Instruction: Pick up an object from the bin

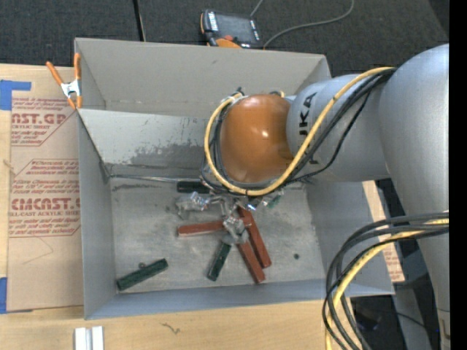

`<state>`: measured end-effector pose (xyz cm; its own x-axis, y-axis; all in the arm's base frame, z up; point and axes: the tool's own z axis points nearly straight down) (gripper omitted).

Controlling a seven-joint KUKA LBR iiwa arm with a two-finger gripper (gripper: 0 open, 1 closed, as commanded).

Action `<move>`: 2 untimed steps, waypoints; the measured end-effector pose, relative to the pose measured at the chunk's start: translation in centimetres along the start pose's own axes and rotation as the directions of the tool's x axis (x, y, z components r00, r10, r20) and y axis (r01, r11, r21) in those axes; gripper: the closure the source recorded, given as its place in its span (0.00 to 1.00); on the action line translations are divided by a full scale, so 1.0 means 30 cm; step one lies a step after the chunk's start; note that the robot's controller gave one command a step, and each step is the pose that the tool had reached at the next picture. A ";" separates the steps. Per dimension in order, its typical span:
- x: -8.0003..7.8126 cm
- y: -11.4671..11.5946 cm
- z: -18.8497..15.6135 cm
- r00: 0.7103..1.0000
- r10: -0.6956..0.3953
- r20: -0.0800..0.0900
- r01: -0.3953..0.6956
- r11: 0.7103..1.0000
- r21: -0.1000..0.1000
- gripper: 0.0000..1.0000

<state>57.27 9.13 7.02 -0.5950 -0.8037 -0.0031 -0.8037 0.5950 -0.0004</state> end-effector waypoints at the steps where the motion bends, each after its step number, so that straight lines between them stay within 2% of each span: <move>1: -0.001 0.000 -0.001 1.000 0.001 0.000 -0.001 1.000 0.000 1.00; 2: -0.010 0.124 -0.263 1.000 0.025 0.005 -0.025 1.000 0.003 1.00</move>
Offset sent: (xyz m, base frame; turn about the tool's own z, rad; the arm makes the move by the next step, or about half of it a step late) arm 0.0000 0.0000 0.0000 0.0000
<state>54.44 11.56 14.92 -0.6149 -0.7886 -0.0078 -0.7886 0.6149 -0.0029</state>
